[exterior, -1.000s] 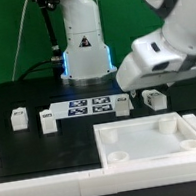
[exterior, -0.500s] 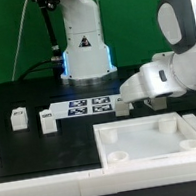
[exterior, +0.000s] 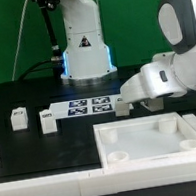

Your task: Assemble one leg

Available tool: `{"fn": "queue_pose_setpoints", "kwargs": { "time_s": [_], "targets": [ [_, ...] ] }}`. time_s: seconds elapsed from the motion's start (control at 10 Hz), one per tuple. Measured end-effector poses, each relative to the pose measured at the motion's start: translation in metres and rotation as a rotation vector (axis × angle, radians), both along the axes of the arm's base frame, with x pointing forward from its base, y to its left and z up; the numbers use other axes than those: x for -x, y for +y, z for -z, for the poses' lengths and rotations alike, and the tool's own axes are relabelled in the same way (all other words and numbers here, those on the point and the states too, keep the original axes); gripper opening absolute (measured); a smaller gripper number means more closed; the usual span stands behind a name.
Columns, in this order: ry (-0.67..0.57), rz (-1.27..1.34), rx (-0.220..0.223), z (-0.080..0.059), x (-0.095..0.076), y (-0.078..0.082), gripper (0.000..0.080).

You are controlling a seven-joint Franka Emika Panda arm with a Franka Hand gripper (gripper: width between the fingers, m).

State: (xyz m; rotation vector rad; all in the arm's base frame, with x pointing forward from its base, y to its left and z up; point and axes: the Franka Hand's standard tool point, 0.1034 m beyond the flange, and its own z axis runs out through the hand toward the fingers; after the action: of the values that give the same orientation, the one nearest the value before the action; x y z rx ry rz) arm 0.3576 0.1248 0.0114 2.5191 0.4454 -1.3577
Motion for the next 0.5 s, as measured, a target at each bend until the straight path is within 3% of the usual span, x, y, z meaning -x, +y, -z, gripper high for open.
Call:
{"fn": "queue_pose_setpoints", "kwargs": {
  "time_s": [0.5],
  "targets": [
    [0.001,-0.003,0.0,-0.0011,-0.0002,-0.0004,0.0288]
  ]
}}
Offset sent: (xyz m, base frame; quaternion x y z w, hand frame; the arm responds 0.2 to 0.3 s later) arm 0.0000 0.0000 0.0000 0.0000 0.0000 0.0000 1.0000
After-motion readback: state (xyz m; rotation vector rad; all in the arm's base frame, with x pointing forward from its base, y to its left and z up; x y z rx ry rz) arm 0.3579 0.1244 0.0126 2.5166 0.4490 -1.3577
